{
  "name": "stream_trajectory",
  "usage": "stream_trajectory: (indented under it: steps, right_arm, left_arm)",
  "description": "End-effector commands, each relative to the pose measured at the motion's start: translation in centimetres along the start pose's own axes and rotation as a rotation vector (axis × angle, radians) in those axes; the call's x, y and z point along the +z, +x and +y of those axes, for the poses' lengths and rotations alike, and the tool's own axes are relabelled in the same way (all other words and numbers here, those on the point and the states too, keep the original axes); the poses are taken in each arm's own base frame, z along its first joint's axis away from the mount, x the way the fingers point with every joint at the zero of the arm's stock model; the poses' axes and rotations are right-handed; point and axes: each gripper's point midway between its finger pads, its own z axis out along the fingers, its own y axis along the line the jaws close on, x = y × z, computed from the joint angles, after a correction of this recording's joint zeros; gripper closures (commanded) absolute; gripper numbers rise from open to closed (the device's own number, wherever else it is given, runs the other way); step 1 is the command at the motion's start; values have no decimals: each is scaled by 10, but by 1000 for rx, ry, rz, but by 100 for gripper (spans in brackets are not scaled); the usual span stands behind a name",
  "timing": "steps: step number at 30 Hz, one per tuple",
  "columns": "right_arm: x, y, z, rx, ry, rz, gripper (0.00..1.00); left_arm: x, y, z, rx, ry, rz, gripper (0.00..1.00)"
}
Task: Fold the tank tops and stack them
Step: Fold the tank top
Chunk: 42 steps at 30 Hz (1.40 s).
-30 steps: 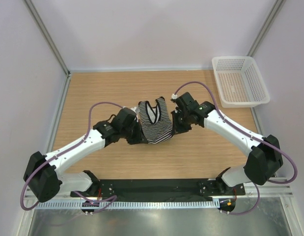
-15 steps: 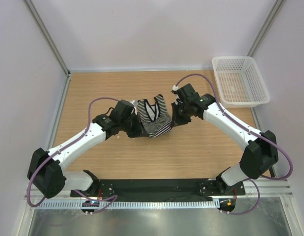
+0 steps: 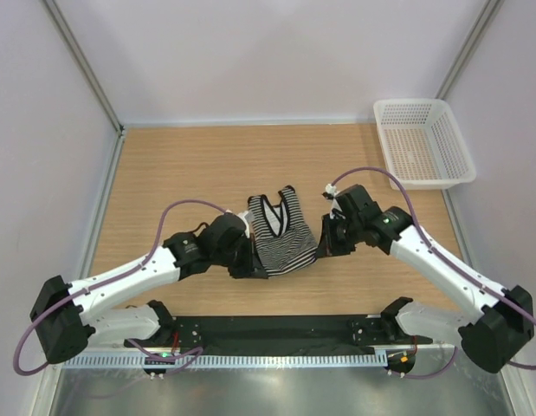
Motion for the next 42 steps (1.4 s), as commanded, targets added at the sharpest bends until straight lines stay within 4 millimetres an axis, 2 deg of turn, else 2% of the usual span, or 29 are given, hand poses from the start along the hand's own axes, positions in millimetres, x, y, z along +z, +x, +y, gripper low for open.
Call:
stream_trajectory:
  steps: [1, 5, 9, 15, 20, 24, 27, 29, 36, 37, 39, 42]
  right_arm:
    - [-17, 6, 10, 30, -51, -38, 99]
    - [-27, 6, 11, 36, -48, -60, 99]
    - [-39, -13, 18, -6, -29, -85, 99]
    - [-25, -40, 19, -41, 18, -75, 99]
    - [-6, -62, 19, -41, 19, -58, 99]
    - [-7, -93, 17, -18, 22, -90, 99]
    - [-13, -115, 20, -11, 0, -128, 99]
    - [-11, -116, 21, -12, -12, -121, 99]
    - [-6, -155, 17, 26, -39, -140, 99]
    - [1, -156, 14, 35, -36, -122, 99]
    - [1, -159, 16, 33, -50, -118, 99]
    - [4, -157, 18, 37, -64, -107, 99]
  left_arm:
    - [-6, -1, -14, -21, 45, -55, 100]
    - [-11, 1, -19, -16, 54, -70, 100]
    - [-17, -13, -25, -9, 45, -104, 100]
    - [-10, -38, -32, -24, 71, -90, 100]
    - [-8, -70, -37, -36, 86, -104, 100]
    - [-9, -96, -34, -60, 95, -117, 100]
    - [-17, -117, -39, -61, 107, -143, 100]
    - [-18, -124, -40, -58, 107, -146, 100]
    - [-21, -163, -49, -64, 132, -176, 100]
    - [-17, -167, -45, -70, 127, -168, 100]
    - [-16, -170, -48, -64, 136, -161, 100]
    - [-12, -167, -45, -66, 135, -148, 100]
